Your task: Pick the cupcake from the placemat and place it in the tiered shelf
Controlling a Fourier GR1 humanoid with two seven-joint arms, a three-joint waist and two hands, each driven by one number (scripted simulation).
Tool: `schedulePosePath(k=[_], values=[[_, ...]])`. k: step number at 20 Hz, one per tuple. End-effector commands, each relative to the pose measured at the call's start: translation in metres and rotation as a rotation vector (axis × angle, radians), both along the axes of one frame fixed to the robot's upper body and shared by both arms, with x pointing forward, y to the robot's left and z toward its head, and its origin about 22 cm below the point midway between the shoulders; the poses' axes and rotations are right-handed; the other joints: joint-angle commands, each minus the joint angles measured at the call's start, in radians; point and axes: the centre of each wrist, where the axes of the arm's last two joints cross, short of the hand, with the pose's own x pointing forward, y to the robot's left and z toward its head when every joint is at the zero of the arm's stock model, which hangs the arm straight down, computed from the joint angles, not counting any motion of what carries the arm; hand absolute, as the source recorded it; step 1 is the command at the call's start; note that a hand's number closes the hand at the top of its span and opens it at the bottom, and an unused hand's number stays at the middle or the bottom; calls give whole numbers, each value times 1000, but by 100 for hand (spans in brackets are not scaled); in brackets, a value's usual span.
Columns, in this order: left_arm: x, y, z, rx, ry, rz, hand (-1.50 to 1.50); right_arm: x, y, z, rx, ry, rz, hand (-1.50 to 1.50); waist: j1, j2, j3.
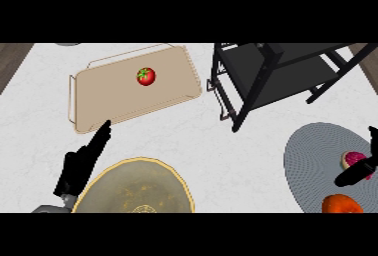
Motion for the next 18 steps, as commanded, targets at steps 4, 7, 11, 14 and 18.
schedulePosePath(k=[4,7,11,14,18], values=[[-12,-6,-8,1,10,7,0,3,1,-22,-24,75,-53,-150,0,2,-1],[0,3,5,6,3,3,0,3,-23,-9,-48,86,-45,-150,-3,2,-1],[-2,6,-14,-17,-2,8,0,7,-14,-33,-30,86,-36,-150,-1,3,-1],[-7,-7,4,-1,15,4,0,2,-26,-47,-9,101,-41,-150,0,2,-1],[-2,7,9,-3,17,2,0,12,-11,-51,-9,94,73,150,2,2,-1]])
